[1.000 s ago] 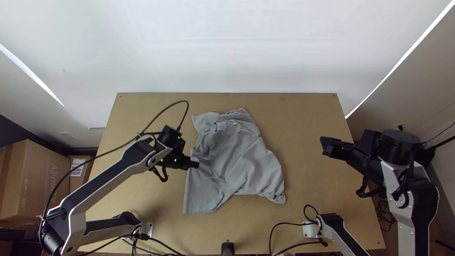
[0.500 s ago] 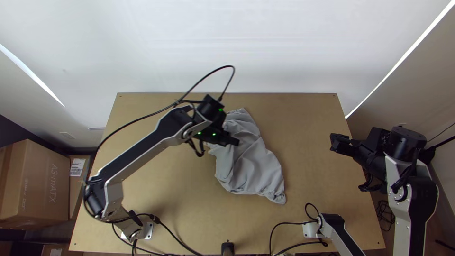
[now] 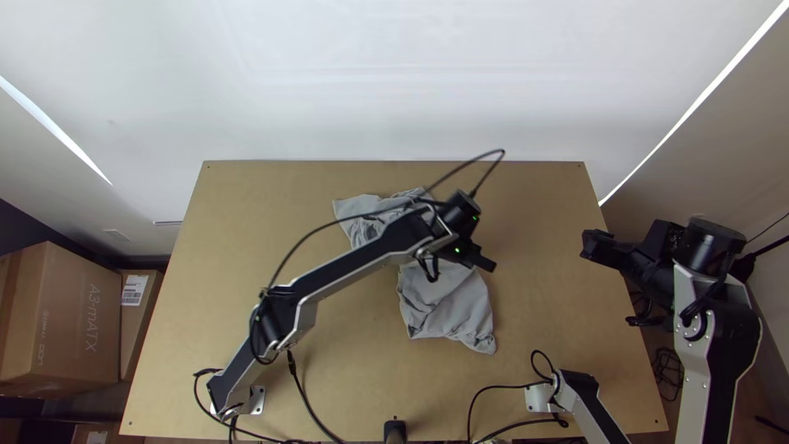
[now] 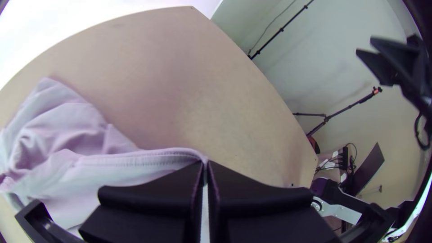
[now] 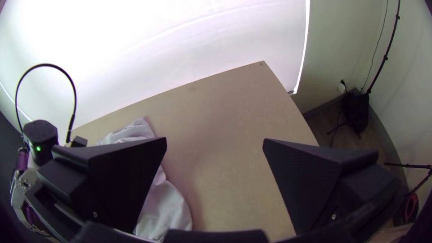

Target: Fold the t-shirt

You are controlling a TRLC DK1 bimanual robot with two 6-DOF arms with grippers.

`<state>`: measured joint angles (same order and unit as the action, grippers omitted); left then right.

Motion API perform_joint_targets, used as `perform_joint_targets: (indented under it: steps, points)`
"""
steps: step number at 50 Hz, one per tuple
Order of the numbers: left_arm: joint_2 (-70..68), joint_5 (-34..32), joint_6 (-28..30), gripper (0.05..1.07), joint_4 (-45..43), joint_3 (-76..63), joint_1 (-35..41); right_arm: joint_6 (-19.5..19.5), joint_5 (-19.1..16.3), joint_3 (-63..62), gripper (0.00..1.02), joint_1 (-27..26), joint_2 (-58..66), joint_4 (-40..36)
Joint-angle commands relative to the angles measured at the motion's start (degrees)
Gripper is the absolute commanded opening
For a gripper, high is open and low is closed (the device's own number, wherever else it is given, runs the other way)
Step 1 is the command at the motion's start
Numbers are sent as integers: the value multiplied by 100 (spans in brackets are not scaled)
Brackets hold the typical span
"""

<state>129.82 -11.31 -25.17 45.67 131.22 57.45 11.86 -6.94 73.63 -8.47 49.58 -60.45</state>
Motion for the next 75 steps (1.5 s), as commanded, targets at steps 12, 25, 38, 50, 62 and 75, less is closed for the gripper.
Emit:
perform_joint_targets:
  steps: [12,25,38,50,62,75]
  points:
    - [773,41,-6,47,-761,158,337,-272,-106,-560,99,-111,271,481]
    - [-53,32,311,103,-1210,106,258,-333,-528,-885,99,-111,895,921]
    - [-994,32,487,103,-1139,-395,-331,-553,-1196,-1254,99,258,1827,674]
    - [-1960,235,706,103,-1051,-1142,-902,-737,-1213,-1078,98,1533,2222,1096]
    - [-2848,331,821,103,-1043,-1863,-1755,-887,-958,-322,98,2728,3031,1712]
    - [-3789,349,891,103,-1043,-2856,-2607,-1133,-668,302,98,3484,4015,2503]
